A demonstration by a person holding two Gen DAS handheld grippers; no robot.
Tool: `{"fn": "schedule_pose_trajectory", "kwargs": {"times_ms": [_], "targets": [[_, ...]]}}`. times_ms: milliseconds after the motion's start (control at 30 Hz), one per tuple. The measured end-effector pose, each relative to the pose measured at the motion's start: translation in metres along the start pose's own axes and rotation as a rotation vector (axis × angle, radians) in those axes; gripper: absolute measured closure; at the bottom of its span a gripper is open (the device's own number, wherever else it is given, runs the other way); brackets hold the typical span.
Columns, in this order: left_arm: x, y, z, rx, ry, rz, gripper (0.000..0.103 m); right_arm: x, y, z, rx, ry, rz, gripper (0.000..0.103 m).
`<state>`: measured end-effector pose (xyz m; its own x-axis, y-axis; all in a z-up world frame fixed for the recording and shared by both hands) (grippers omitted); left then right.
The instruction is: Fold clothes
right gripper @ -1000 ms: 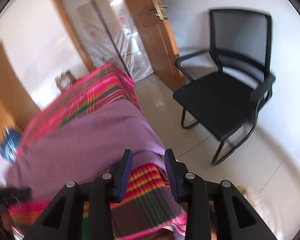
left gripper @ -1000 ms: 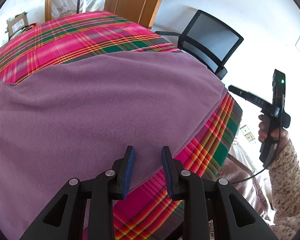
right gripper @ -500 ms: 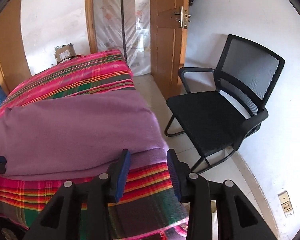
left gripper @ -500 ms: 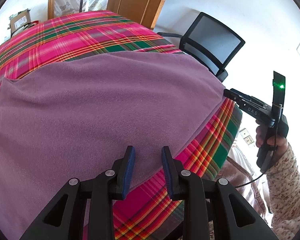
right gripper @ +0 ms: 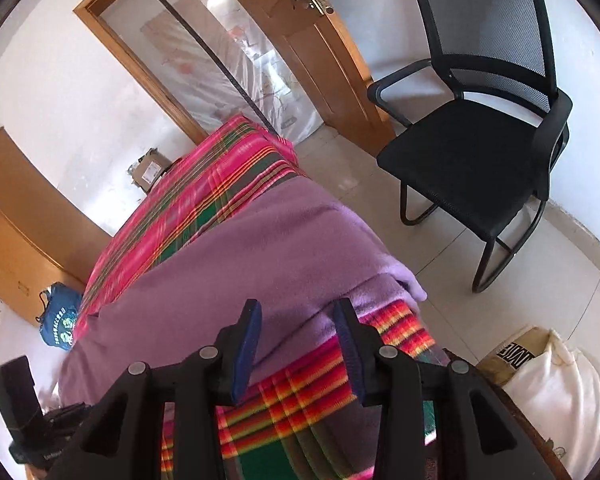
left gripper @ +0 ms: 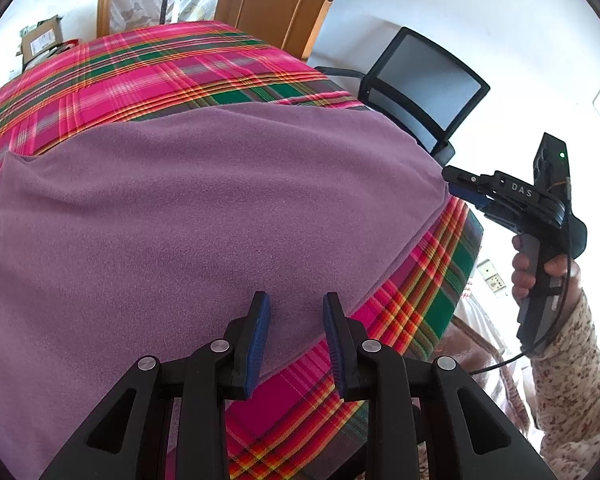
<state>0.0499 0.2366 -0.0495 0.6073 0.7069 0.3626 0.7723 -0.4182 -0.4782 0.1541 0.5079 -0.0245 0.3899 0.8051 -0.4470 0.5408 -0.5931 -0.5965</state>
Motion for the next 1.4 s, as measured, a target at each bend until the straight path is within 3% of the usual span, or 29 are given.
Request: {"fn": "schedule_pose_trajectory", "kwargs": {"times_ms": [333, 500, 667, 1200, 1400], "targets": [[0.0, 0.001, 0.0, 0.003, 0.007, -0.006, 0.075, 0.007, -0.016, 0.011, 0.026, 0.059, 0.127, 0.068], [0.0, 0.001, 0.0, 0.004, 0.009, -0.008, 0.075, 0.019, -0.02, 0.013, 0.034, 0.067, 0.213, 0.08], [0.0, 0.002, 0.0, 0.005, 0.009, -0.008, 0.075, 0.025, -0.024, 0.013, 0.027, 0.107, 0.217, 0.099], [0.002, -0.002, -0.017, 0.048, 0.024, -0.018, 0.075, -0.006, -0.037, -0.041, 0.233, 0.146, 0.071, 0.101], [0.003, 0.005, -0.011, 0.01, 0.024, -0.006, 0.075, 0.009, -0.024, -0.023, 0.17, 0.213, 0.075, 0.101]]}}
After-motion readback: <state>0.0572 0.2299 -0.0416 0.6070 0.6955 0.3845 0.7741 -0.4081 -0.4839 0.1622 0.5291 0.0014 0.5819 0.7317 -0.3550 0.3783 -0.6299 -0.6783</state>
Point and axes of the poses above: each gripper's, at about its wrist camera, not at the fingertips, and z roughly the way its jaws point, x to its right, y to its underside, the point moved 4 cm from there along z, roughly the way its jaws point, and after that the axes turned 6 degrees about -z, right-handed, at the moved point
